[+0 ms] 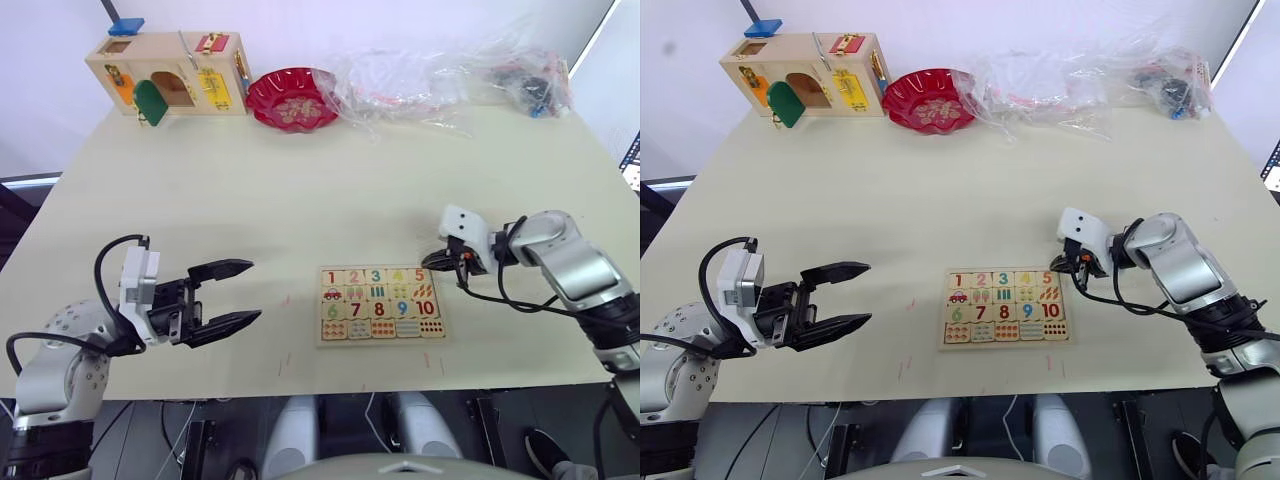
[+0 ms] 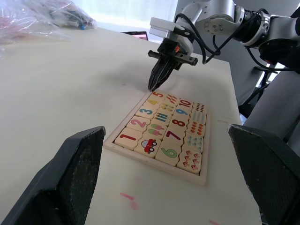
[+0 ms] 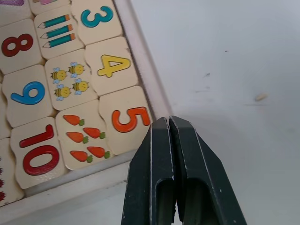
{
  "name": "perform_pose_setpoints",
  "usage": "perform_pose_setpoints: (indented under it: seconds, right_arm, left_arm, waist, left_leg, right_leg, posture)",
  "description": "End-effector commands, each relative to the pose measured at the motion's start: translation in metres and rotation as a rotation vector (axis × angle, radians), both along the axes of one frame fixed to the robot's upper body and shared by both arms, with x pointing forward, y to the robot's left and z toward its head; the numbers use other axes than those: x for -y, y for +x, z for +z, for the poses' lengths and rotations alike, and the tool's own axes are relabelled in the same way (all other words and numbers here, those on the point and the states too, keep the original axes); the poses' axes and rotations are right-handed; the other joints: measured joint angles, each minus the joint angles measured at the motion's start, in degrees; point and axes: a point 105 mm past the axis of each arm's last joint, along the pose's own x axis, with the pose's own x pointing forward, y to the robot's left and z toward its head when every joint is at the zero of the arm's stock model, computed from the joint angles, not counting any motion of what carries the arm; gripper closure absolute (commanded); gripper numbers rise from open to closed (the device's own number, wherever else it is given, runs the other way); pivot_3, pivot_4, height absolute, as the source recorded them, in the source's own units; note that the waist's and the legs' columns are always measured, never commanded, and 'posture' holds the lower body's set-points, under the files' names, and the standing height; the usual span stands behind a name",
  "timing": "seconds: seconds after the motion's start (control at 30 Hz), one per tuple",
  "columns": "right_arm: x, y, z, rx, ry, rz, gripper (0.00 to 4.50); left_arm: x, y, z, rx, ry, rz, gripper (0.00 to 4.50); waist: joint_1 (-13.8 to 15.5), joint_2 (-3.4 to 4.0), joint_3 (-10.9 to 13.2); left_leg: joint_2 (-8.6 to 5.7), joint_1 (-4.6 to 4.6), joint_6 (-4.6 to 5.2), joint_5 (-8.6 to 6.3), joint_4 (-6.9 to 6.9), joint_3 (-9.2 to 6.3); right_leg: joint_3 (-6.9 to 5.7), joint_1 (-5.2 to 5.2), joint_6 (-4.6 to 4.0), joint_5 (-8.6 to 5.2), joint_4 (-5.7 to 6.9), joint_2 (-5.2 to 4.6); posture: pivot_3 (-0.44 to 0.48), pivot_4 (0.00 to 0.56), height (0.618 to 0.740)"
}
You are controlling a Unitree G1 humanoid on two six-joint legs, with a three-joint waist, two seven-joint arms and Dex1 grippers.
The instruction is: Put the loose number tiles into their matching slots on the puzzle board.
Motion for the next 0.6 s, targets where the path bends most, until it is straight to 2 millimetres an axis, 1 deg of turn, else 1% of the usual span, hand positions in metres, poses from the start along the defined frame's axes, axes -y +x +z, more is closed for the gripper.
perform_pose_setpoints:
  seconds: [0.03, 0.07, 0.1, 0.13, 0.2, 0.3, 0.33, 0.37, 0.4, 0.47, 0.5, 0.53, 0.6]
  right_arm:
    - [0.010, -0.004, 0.036, 0.172, 0.089, -0.014, 4.45]
    - [0.014, -0.009, 0.043, 0.210, 0.120, -0.024, 4.45]
    - [0.010, -0.019, 0.055, 0.277, 0.243, 0.008, 4.45]
    - [0.016, -0.029, 0.056, 0.268, 0.295, 0.002, 4.45]
    - [0.022, -0.041, 0.054, 0.241, 0.334, -0.007, 4.45]
    - [0.046, -0.061, 0.041, 0.155, 0.394, -0.126, 4.45]
    - [0.054, -0.070, 0.038, 0.153, 0.409, -0.165, 3.93]
    - [0.059, -0.077, 0.038, 0.158, 0.424, -0.193, 3.79]
    - [0.062, -0.083, 0.039, 0.160, 0.443, -0.215, 3.17]
    - [0.067, -0.098, 0.043, 0.166, 0.480, -0.275, 2.41]
    - [0.070, -0.107, 0.042, 0.163, 0.483, -0.304, 1.93]
    - [0.072, -0.115, 0.040, 0.158, 0.475, -0.327, 1.29]
    - [0.077, -0.127, 0.037, 0.156, 0.462, -0.376, 0.40]
  left_arm:
    - [0.002, -0.004, 0.003, 0.013, -0.011, 0.008, 0.00]
    - [0.001, -0.005, 0.001, 0.006, -0.014, 0.024, 0.00]
    - [-0.001, -0.004, -0.001, 0.000, -0.020, 0.052, 0.00]
    - [-0.003, -0.003, -0.003, 0.001, -0.021, 0.080, 0.00]
    - [-0.004, -0.002, -0.005, 0.005, -0.020, 0.108, 0.00]
    - [-0.008, -0.002, -0.017, -0.022, 0.001, 0.168, 0.00]
    - [-0.009, -0.003, -0.021, -0.037, 0.002, 0.191, 0.00]
    - [-0.011, -0.004, -0.023, -0.046, -0.002, 0.209, 0.00]
    - [-0.012, -0.004, -0.024, -0.049, 0.003, 0.223, 0.00]
    - [-0.019, -0.005, -0.032, -0.080, 0.031, 0.275, 0.00]
    - [-0.023, -0.006, -0.035, -0.100, 0.036, 0.294, 0.00]
    - [-0.026, -0.008, -0.039, -0.121, 0.046, 0.306, 0.00]
    - [-0.029, -0.012, -0.044, -0.152, 0.059, 0.318, 0.00]
  waist:
    - [0.0, 0.00, 0.0]
    - [0.3, 0.00, 0.0]
    - [0.5, -0.01, 0.0]
    - [0.6, -0.01, 0.0]
    - [0.9, -0.02, 0.0]
    - [1.4, -0.03, 0.0]
    - [1.5, -0.03, 0.0]
    - [1.6, -0.03, 0.0]
    - [1.6, -0.03, 0.0]
    - [1.4, -0.01, 0.0]
    - [1.4, 0.01, 0.0]
    - [1.3, 0.01, 0.0]
    - [1.3, 0.01, 0.0]
  left_leg:
    - [0.00, 0.00, 0.00, 0.00, 0.00, 0.00]
    - [0.00, -0.01, 0.00, 0.00, -0.01, 0.00]
    - [0.00, -0.05, 0.00, 0.00, -0.04, -0.07]
    - [-0.01, -0.06, 0.00, 0.00, -0.10, -0.08]
    - [-0.01, -0.08, 0.00, 0.00, -0.10, -0.07]
    - [0.00, -0.01, 0.00, 0.00, -0.08, -0.05]
    - [-0.01, 0.00, 0.00, 0.00, -0.08, -0.04]
    - [-0.02, 0.00, 0.00, 0.00, -0.08, -0.06]
    - [-0.03, 0.04, 0.00, -0.01, -0.08, -0.06]
    - [-0.02, 0.07, 0.01, 0.00, -0.06, 0.00]
    - [0.00, 0.10, 0.01, 0.00, -0.06, 0.00]
    - [0.05, 0.21, 0.01, 0.00, -0.06, 0.00]
    - [0.07, 0.34, 0.01, 0.00, -0.08, -0.01]
  right_leg:
    - [0.00, 0.00, 0.00, 0.00, 0.00, -0.01]
    - [0.00, 0.00, 0.00, 0.00, -0.01, -0.01]
    - [-0.06, -0.01, 0.00, 0.00, -0.03, -0.03]
    - [-0.06, 0.00, 0.01, -0.01, -0.07, -0.03]
    - [-0.04, -0.01, 0.01, 0.00, -0.07, -0.04]
    - [-0.04, 0.06, 0.01, 0.00, -0.05, -0.03]
    - [-0.02, 0.07, 0.02, 0.00, -0.04, -0.04]
    - [-0.04, 0.09, 0.02, 0.00, -0.05, -0.05]
    - [-0.03, 0.13, 0.02, 0.00, -0.06, -0.05]
    - [0.02, 0.12, 0.03, 0.01, -0.03, -0.01]
    - [0.05, 0.12, 0.03, 0.00, -0.02, 0.03]
    - [0.06, 0.21, 0.02, 0.00, -0.02, 0.10]
    - [0.05, 0.36, 0.02, -0.02, -0.06, 0.15]
  posture:
    - [0.000, 0.150, 0.740]
    - [0.000, 0.150, 0.740]
    - [0.000, 0.150, 0.740]
    - [0.000, 0.150, 0.740]
    - [0.000, 0.150, 0.740]
    - [0.000, 0.150, 0.740]
    - [0.000, 0.150, 0.740]
    - [0.000, 0.150, 0.740]
    - [0.000, 0.150, 0.740]
    - [0.000, 0.150, 0.740]
    - [0.000, 0.150, 0.740]
    - [0.000, 0.150, 0.740]
    - [0.000, 0.150, 0.740]
